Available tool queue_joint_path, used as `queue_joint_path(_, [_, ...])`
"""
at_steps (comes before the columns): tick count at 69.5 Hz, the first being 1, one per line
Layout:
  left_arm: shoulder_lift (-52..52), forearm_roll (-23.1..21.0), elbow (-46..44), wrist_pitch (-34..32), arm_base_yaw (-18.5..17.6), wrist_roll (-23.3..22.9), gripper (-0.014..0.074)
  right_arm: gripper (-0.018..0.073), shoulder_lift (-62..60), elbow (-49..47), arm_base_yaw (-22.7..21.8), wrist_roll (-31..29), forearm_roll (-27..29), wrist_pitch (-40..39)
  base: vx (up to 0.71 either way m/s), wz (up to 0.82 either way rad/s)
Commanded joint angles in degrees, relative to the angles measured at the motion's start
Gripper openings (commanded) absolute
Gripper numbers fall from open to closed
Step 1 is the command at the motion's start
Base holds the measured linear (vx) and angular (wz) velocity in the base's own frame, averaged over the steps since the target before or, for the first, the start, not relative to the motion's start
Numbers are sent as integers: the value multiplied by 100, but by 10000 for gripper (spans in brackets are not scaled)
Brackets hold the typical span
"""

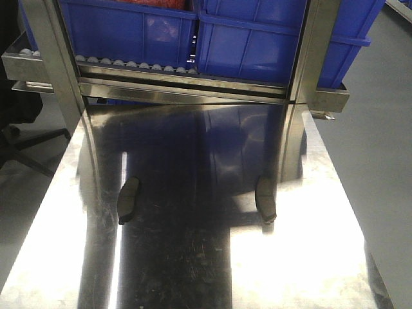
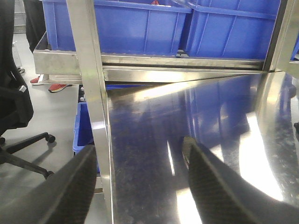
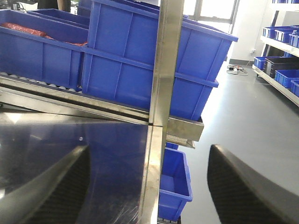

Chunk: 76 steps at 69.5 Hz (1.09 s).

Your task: Move and align brake pads A on conveyor

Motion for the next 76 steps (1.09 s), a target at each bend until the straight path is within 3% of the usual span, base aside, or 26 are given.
queue_joint_path(1, [107, -9, -134, -393, -13, -22, 408, 508, 88, -135, -22, -52, -36, -440, 0, 0])
queue_joint_path(39, [107, -16, -134, -346, -13, -27, 408, 508, 88, -135, -22, -52, -36, -436, 0, 0])
queue_joint_path(46, [252, 22, -219, -380, -13, -404, 408, 508, 88, -135, -22, -52, -36, -436, 0, 0])
queue_joint_path(56, [1299, 146, -649, -154, -13, -874, 408, 508, 88, -135, -22, -52, -36, -436, 0, 0])
queue_joint_path(76, [3758, 139, -1410, 160, -13, -875, 408, 508, 88, -135, -22, -52, -36, -436, 0, 0])
